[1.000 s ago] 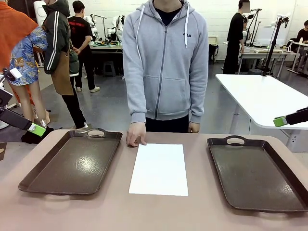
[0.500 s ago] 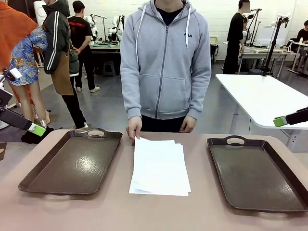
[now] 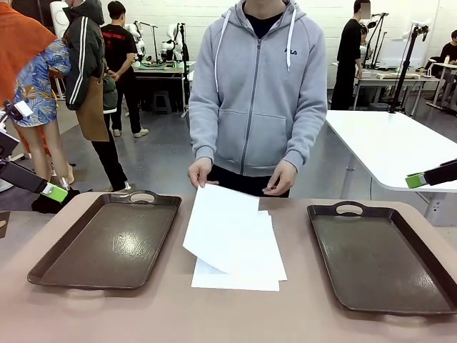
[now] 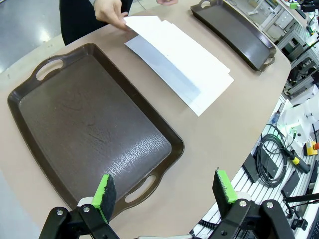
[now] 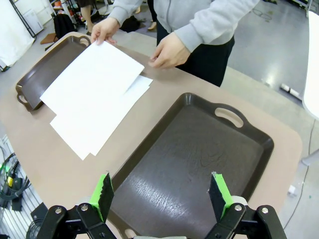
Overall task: Sort the A4 documents.
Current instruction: Receive the A4 Paper.
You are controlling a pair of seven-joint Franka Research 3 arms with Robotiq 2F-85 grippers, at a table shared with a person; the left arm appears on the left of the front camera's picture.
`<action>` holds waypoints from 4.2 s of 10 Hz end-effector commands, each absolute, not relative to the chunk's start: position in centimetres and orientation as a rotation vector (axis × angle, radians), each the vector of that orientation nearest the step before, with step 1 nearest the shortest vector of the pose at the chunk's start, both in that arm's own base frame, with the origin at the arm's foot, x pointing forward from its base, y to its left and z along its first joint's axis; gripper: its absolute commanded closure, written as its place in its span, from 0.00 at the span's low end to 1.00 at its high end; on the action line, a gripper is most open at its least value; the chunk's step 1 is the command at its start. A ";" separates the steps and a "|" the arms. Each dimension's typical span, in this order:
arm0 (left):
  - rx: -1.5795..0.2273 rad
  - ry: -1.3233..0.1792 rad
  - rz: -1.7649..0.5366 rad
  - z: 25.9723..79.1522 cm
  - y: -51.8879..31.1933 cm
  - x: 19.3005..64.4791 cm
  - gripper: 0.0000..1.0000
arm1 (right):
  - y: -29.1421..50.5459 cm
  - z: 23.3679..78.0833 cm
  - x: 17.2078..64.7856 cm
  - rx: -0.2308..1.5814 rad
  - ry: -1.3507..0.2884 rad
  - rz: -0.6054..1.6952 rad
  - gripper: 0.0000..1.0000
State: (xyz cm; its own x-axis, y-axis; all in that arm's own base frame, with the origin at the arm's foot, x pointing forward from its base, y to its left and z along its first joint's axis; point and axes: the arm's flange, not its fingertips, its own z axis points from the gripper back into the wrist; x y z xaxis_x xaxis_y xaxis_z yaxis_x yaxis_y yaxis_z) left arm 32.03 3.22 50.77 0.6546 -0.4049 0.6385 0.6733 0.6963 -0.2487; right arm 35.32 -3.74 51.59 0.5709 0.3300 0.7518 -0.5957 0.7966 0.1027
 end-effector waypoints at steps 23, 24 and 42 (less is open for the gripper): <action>-0.512 -0.595 -0.654 50.7 3.4 32.1 0.00 | -3.8 51.6 35.2 0.380 -0.792 0.570 0.00; -0.512 -0.595 -0.654 50.7 3.4 32.1 0.00 | -3.8 51.6 35.2 0.380 -0.792 0.570 0.00; -0.512 -0.595 -0.654 50.7 3.4 32.1 0.00 | -3.8 51.6 35.2 0.380 -0.792 0.570 0.00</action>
